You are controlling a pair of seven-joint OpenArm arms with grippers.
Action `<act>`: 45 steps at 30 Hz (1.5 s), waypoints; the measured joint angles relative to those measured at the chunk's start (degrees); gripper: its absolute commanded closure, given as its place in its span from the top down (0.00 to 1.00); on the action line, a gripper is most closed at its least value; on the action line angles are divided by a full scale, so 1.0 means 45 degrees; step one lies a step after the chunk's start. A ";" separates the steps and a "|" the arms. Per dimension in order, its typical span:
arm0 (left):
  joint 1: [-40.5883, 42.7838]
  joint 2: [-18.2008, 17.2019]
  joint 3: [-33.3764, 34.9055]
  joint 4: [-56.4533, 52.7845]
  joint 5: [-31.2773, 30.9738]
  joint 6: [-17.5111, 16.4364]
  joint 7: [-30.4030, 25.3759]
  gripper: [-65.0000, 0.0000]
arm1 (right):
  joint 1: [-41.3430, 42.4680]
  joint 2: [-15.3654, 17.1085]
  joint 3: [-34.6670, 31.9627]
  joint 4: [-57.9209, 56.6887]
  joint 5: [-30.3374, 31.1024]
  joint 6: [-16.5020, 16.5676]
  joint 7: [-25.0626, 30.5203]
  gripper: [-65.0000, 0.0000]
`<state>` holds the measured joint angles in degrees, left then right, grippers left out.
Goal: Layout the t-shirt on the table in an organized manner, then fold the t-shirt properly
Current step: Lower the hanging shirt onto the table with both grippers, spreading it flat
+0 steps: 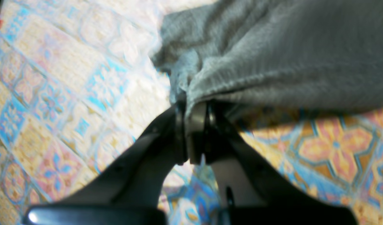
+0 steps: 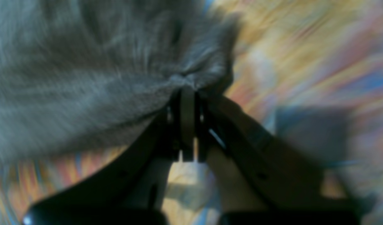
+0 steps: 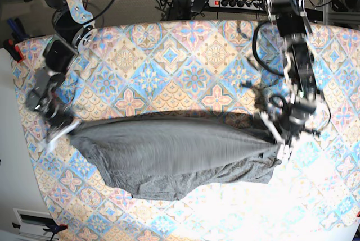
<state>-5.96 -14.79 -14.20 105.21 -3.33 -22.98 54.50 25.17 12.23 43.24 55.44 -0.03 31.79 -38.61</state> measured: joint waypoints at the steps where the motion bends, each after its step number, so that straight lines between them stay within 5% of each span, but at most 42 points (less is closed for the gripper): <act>1: 0.0296 0.0063 -0.0005 0.0165 0.0107 0.0053 -0.0024 0.00 | -0.0160 -0.0049 0.0005 0.0563 0.0442 0.0058 0.0442 0.00; 6: 0.1783 0.0476 -0.0010 0.0364 0.0063 0.0039 -0.0151 0.00 | -0.2351 -0.1200 -0.0005 0.1928 -0.0121 0.0058 -0.0442 0.00; 7: 0.2035 0.0500 -0.0010 0.0427 0.0087 0.0068 -0.0126 0.00 | -0.2817 -0.1462 0.0063 0.2079 0.0175 0.0092 0.0384 0.00; 9: 0.2550 0.0588 -0.0044 0.0763 0.0126 0.0073 -0.0121 0.00 | -0.3045 -0.1365 0.0403 0.2662 -0.0379 0.0355 -0.0826 0.00; 11: 0.3118 0.0636 -0.0102 0.1146 0.0165 0.0073 -0.0102 0.00 | -0.3007 -0.1219 0.0962 0.3079 0.0097 0.0034 0.0000 0.00; 16: 0.4085 0.0763 -0.0495 0.1501 0.0015 0.0034 -0.0282 0.00 | -0.3750 -0.1103 0.1613 0.3283 0.0515 0.0083 -0.0126 0.00; 23: 0.5357 0.0719 -0.0801 0.1525 0.0097 0.0078 -0.0335 0.00 | -0.5435 -0.1185 0.1617 0.3245 0.2890 0.0160 0.0049 0.00; 27: 0.6387 0.0758 -0.0733 0.1530 0.0087 0.0039 -0.1559 0.00 | -0.6334 -0.1151 0.1647 0.3337 0.3934 0.0316 0.0432 0.00; 35: 0.7572 0.1205 -0.0704 0.1413 0.0117 0.0053 -0.2127 0.00 | -0.7009 -0.1156 0.1627 0.4124 0.3842 0.0321 0.0180 0.00; 39: 0.7650 0.1205 -0.0699 0.0865 0.0180 -0.0894 -0.2152 0.00 | -0.7135 -0.1234 0.1637 0.5425 0.3327 0.0058 -0.0267 0.00; 45: 0.7893 0.1195 -0.0714 0.0724 0.0204 -0.1078 -0.2487 0.00 | -0.7106 -0.1273 0.2351 0.5833 0.3453 0.0257 -0.0228 0.00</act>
<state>29.56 -9.41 -17.41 108.47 -2.42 -27.83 43.31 -6.81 6.50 53.82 81.69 15.51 32.95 -39.64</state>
